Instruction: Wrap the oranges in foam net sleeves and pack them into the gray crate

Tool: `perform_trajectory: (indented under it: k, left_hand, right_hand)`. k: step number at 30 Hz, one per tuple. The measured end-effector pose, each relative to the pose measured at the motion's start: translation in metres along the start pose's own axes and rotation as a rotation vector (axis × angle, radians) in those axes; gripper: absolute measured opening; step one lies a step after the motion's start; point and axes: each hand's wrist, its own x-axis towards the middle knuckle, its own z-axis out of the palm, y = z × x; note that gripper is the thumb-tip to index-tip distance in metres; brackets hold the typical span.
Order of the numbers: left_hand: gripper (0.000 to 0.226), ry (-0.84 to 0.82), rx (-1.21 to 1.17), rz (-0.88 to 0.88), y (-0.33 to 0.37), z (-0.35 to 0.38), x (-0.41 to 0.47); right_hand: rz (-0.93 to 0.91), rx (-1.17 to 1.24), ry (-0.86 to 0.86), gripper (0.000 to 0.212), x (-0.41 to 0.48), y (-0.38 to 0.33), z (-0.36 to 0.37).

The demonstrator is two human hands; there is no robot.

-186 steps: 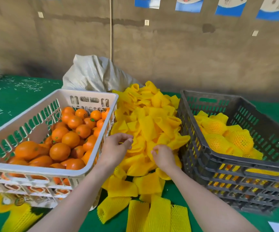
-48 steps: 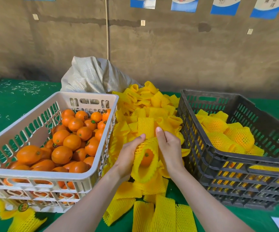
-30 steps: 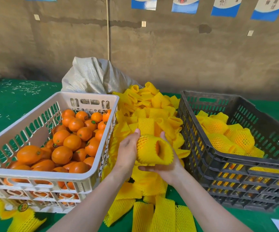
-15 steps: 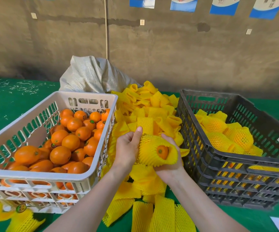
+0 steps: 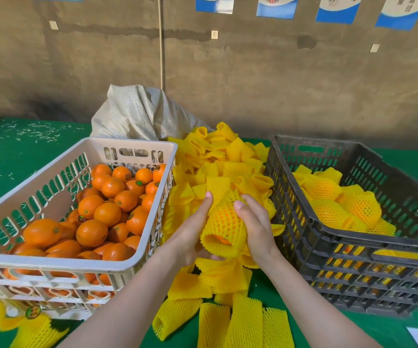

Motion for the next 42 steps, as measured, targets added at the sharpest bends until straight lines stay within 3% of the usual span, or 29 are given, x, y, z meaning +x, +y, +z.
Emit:
perform_trajectory:
  k: [3, 5, 8, 10, 12, 16, 19, 22, 24, 28, 30, 33, 36, 39, 42]
  left_hand:
    - [0.072, -0.157, -0.108, -0.035, -0.003, 0.005, 0.001]
    - [0.067, -0.194, -0.101, 0.023, -0.003, 0.007, 0.002]
    - [0.066, -0.180, -0.048, 0.124, -0.005, 0.010, 0.001]
    - [0.084, -0.112, -0.026, 0.177, -0.005, 0.012, 0.001]
    - [0.088, -0.065, -0.034, 0.239, -0.003, 0.011, 0.000]
    - [0.032, -0.004, -0.047, 0.368, -0.002, 0.005, 0.002]
    - [0.029, 0.020, -0.066, 0.418, -0.004, 0.005, 0.003]
    - [0.021, -0.024, -0.096, 0.417, -0.004, 0.008, 0.004]
    - [0.027, -0.091, -0.107, 0.382, -0.001, 0.014, 0.004]
    - [0.077, -0.115, -0.045, 0.379, 0.006, 0.041, 0.002]
    - [0.086, -0.105, -0.001, 0.409, 0.011, 0.059, 0.004]
    - [0.071, -0.058, -0.040, 0.416, 0.018, 0.089, 0.011]
    - [0.045, 0.031, -0.115, 0.408, 0.018, 0.123, 0.027]
    - [0.030, 0.212, 0.189, 0.542, 0.012, 0.158, 0.045]
    - [0.026, 0.254, 0.651, 0.759, 0.007, 0.187, 0.065]
  right_hand:
    - [-0.033, -0.098, -0.002, 0.043, -0.003, 0.003, -0.002]
    - [0.020, -0.057, 0.017, 0.032, -0.001, 0.004, -0.004]
    - [0.009, -0.030, 0.097, 0.016, 0.003, 0.003, -0.004]
    - [-0.023, -0.056, 0.123, 0.014, 0.004, 0.005, -0.002]
    - [-0.028, -0.128, 0.133, 0.023, 0.003, 0.008, -0.001]
    - [0.222, 0.053, 0.002, 0.057, -0.002, 0.011, 0.001]
    - [0.263, 0.074, -0.094, 0.085, -0.009, 0.016, 0.005]
    - [0.128, -0.036, -0.090, 0.065, -0.013, 0.018, 0.003]
    - [0.078, -0.085, -0.065, 0.064, -0.014, 0.015, -0.002]
    - [-0.020, -0.161, 0.057, 0.059, -0.009, 0.001, -0.018]
    - [-0.055, -0.201, 0.119, 0.059, -0.004, -0.009, -0.031]
    - [-0.073, -0.229, 0.220, 0.074, 0.005, -0.020, -0.053]
    - [-0.095, -0.185, 0.371, 0.075, 0.017, -0.029, -0.083]
    - [-0.123, -0.195, 0.517, 0.069, 0.031, -0.037, -0.122]
    - [-0.147, -0.351, 0.589, 0.067, 0.043, -0.045, -0.163]
